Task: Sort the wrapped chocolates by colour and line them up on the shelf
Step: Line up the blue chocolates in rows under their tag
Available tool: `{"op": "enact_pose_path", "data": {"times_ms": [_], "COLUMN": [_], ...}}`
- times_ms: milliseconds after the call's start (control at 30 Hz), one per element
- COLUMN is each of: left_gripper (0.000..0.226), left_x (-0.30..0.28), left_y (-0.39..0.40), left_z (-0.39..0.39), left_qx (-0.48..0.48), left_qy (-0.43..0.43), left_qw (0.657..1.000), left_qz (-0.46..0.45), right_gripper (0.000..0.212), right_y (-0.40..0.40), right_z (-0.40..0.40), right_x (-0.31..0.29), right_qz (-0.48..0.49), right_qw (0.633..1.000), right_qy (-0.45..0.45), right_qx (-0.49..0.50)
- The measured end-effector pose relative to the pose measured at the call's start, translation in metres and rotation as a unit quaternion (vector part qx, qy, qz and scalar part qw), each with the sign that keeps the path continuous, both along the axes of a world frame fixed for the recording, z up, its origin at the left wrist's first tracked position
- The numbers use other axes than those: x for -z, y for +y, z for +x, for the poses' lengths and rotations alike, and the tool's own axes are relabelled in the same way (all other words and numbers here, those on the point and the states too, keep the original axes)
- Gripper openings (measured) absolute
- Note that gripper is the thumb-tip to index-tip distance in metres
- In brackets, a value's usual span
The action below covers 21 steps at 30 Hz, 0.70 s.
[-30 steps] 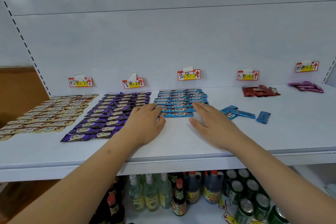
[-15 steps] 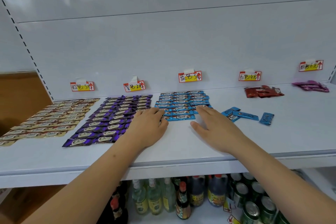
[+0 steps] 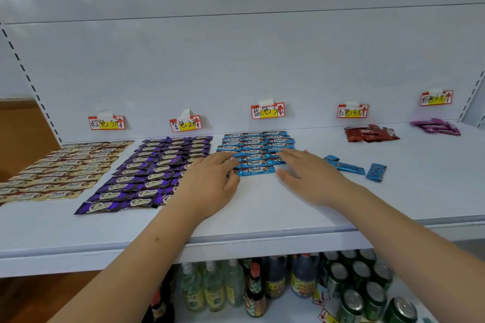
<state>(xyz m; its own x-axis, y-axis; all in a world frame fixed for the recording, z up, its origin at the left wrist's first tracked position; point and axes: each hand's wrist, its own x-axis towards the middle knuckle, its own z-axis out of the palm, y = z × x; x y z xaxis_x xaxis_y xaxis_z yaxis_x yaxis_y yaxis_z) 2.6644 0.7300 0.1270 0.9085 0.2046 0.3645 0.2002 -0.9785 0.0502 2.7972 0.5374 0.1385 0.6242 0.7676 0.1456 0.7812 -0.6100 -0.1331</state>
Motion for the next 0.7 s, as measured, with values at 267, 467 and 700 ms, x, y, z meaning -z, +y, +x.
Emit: {"op": "enact_pose_path", "data": {"times_ms": [267,467,700], "left_gripper": [0.077,0.074,0.058], "left_x": [-0.001,0.001,0.002], "left_y": [-0.001,0.002,0.003], "left_z": [-0.001,0.002,0.004], "left_qx": [0.014,0.017,0.007], "left_qy": [0.002,-0.012,0.027], "left_qw": [1.0,1.0,0.999], "left_qz": [-0.004,-0.009,-0.03], "right_gripper": [0.055,0.059,0.05], "right_y": [-0.001,0.008,0.019], "right_z": [0.002,0.012,0.03], "right_x": [0.004,-0.006,-0.002], "right_qz": [0.021,0.007,-0.011], "right_qw": [0.999,1.0,0.998], "right_qy": [0.039,0.02,0.06], "right_qx": [-0.003,0.006,0.024]}}
